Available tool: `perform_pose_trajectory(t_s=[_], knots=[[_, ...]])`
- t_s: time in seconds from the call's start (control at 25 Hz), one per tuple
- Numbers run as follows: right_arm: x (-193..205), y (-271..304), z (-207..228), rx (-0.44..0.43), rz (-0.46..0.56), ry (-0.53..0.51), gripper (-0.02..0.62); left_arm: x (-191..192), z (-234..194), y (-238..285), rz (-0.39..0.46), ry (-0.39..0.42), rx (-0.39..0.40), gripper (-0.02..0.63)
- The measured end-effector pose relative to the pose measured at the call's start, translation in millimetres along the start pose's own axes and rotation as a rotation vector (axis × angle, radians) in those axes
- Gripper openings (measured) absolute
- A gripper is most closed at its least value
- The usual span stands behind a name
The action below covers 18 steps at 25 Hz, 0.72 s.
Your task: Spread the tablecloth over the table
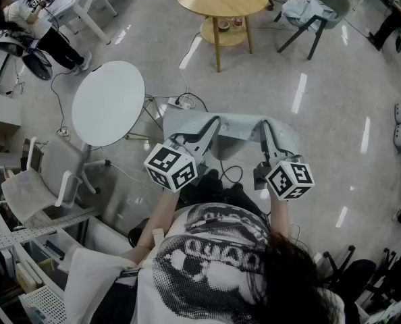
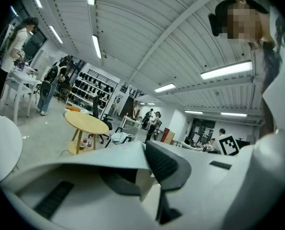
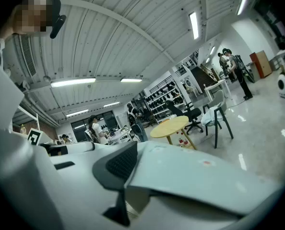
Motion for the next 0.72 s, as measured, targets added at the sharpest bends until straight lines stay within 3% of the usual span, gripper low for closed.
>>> perform_pose_trajectory(t_s=[0.72], knots=[[10, 31, -13, 0.034, 0.051, 0.078, 0.072, -13, -44, 6, -0.009, 0.007, 0.079, 0.037]])
Point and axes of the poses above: the fingertips, and each gripper's own axes: y forward along the fingers, z to its right, x out of its underside, the point moved 6 cm from there along -y, backward along the fingers, and after that the axes turned 2 degrees about -x, right-handed, at the moved point
